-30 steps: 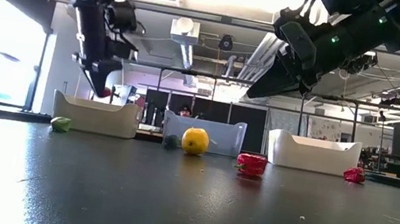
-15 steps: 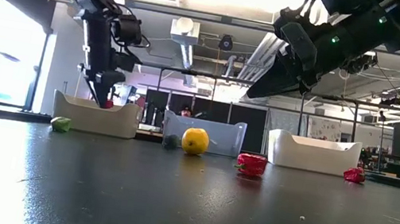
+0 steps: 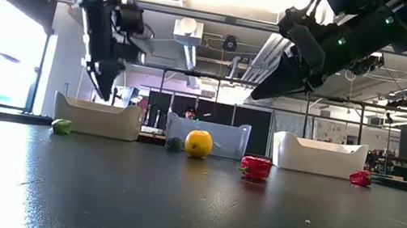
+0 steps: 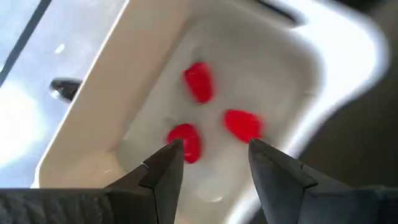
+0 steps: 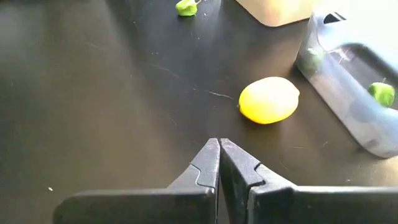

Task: Sort produce into baskets
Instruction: Put the green bell pepper into the transparent bin

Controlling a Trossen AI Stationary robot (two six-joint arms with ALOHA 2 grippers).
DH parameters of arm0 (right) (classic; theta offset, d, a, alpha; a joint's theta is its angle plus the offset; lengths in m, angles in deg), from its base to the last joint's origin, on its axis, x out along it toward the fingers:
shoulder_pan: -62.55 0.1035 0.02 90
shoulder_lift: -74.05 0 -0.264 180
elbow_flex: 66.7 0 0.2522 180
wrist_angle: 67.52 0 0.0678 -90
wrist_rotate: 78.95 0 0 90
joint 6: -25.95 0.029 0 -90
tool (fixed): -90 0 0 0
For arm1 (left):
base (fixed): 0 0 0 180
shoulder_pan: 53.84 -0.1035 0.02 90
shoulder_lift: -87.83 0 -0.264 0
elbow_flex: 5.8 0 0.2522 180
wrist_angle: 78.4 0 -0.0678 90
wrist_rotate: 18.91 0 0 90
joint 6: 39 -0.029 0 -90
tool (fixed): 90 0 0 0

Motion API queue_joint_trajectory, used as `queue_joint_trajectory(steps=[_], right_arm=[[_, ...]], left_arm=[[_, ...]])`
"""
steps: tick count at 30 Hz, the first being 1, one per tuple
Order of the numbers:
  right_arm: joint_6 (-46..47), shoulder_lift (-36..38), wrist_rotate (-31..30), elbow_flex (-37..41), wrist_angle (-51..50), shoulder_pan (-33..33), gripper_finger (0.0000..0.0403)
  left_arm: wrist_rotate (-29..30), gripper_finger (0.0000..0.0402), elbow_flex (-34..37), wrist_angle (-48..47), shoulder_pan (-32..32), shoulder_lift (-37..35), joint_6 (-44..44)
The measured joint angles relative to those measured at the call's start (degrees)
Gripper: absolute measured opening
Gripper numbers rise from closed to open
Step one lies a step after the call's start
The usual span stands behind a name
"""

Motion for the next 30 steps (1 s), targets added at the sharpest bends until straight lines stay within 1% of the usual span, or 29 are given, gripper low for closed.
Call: queue_joint_trajectory(steps=[3, 5, 10, 14, 20, 25, 30], right_arm=[[-1.26, 0.0, -2.03, 0.01, 0.02, 0.0, 0.0002], [-1.81, 0.0, -3.21, -0.02, 0.07, 0.0, 0.0002], [-2.58, 0.0, -4.24, 0.0, 0.09, 0.0, 0.0002], [-2.7, 0.0, -4.39, -0.01, 0.11, 0.0, 0.0002], [-2.34, 0.0, -4.41, 0.01, 0.13, 0.0, 0.0002], [-2.33, 0.0, -4.41, 0.01, 1.62, 0.0, 0.0002], [-2.21, 0.0, -4.34, 0.01, 3.15, 0.0, 0.0002]], left_arm=[[-6.36, 0.0158, 0.0, -2.82, 2.89, -4.4, -0.68], [-10.02, 0.0152, 0.0, -4.12, 6.07, -7.39, -1.19], [-13.68, 0.0135, 0.04, -6.87, 17.54, -12.62, -1.3], [-14.26, 0.0122, 0.09, -8.08, 29.37, -14.04, -2.43], [-14.31, 0.0109, 0.13, -11.1, 46.58, -13.56, -9.89], [-14.28, 0.0101, 0.17, -11.02, 57.39, -12.53, -10.05], [-14.27, 0.009, 0.17, -10.76, 65.5, -10.14, -6.98]])
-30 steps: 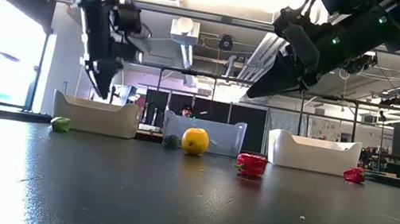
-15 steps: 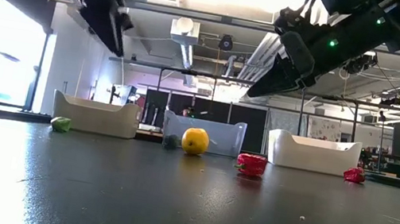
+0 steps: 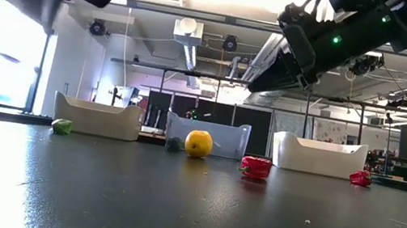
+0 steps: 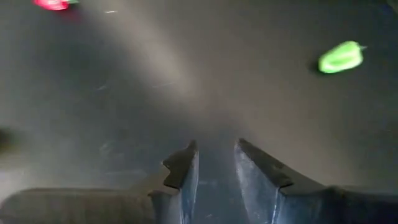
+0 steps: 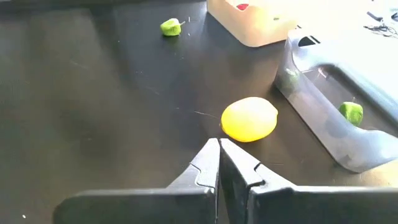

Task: Sort produce into baskets
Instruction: Put the green bell pepper into the transparent bin

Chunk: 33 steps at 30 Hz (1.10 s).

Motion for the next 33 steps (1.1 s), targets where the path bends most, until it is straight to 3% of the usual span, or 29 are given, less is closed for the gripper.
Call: queue_joint_trajectory(steps=[14, 22, 30, 33], right_arm=[[1.34, -2.78, -0.22, 0.0, 4.86, 3.86, 0.0002], [4.66, -6.82, -5.56, 0.0, 6.73, 7.92, 0.0002], [8.46, -7.85, -5.91, 0.0, 7.04, 10.7, 0.0002], [9.13, -7.85, -7.0, 0.0, 7.3, 11.97, 0.0002]], left_arm=[[-0.86, 0.0004, 0.0, 2.93, 15.68, 9.33, 5.34], [0.26, 0.0063, 0.0, 6.87, 22.92, 14.13, 6.44], [0.57, 0.0143, 0.0, 9.64, 28.89, 18.11, 8.49], [3.42, 0.0165, 0.0, 12.26, 30.58, 19.45, 8.59]])
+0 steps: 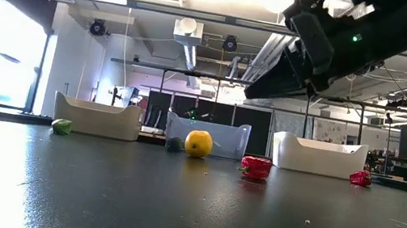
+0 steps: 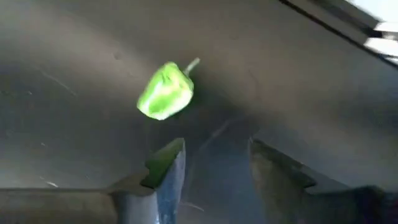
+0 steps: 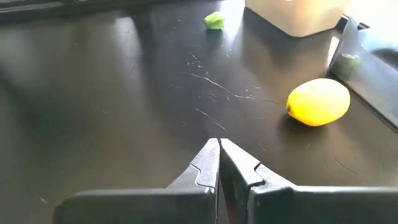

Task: Sort produce into baskets
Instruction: Put the green bell pepper into the transparent bin

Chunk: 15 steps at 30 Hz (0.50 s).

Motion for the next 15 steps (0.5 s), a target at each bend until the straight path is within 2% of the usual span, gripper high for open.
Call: queue_joint_trajectory(steps=[6, 15], right_arm=[[0.03, 0.0, -2.68, 0.0, 1.31, 2.09, 0.0002], [0.03, 0.0, -3.14, 0.0, 1.44, 2.44, 0.0002]], left_arm=[[7.69, 0.0187, -0.04, 3.5, 0.47, 0.52, -0.01], [7.56, 0.0188, -0.07, 6.12, 0.51, 1.82, -11.56]])
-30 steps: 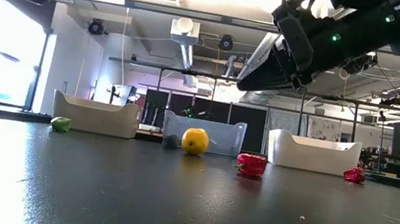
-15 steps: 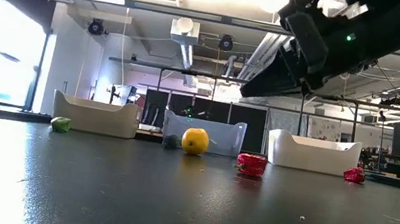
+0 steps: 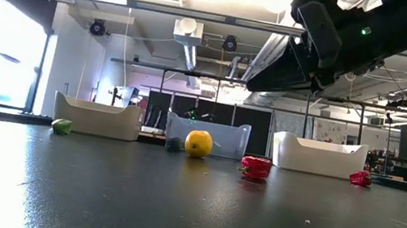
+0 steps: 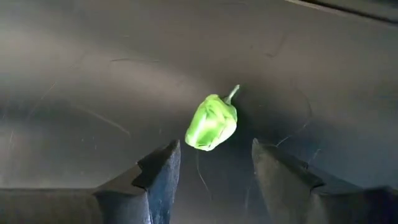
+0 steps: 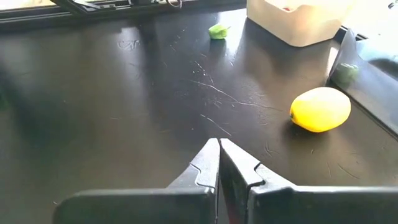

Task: Sort produce into baskets
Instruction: Put the green bell pepper into the transparent bin

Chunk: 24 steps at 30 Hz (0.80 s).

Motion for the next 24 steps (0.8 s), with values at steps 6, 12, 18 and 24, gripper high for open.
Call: queue_joint_trajectory(steps=[6, 12, 18, 24], right_arm=[[-0.02, 0.0, 0.0, 0.0, -0.07, 0.0, 0.0002], [-0.02, 0.0, -0.02, 0.0, -0.11, 0.0, 0.0002], [-0.02, 0.0, -0.02, 0.0, -0.26, 0.0, 0.0002], [-0.02, 0.0, -0.02, 0.0, -0.28, 0.0, 0.0002]], left_arm=[[0.77, 0.0188, 0.02, 1.59, -0.23, 3.74, -6.01], [0.08, 0.017, 0.02, 2.59, -0.82, 4.83, -7.31], [0.82, 0.0094, 0.02, 2.22, -0.8, 4.83, -5.76], [0.78, 0.001, 0.0, 0.16, -0.98, 4.46, -3.66]])
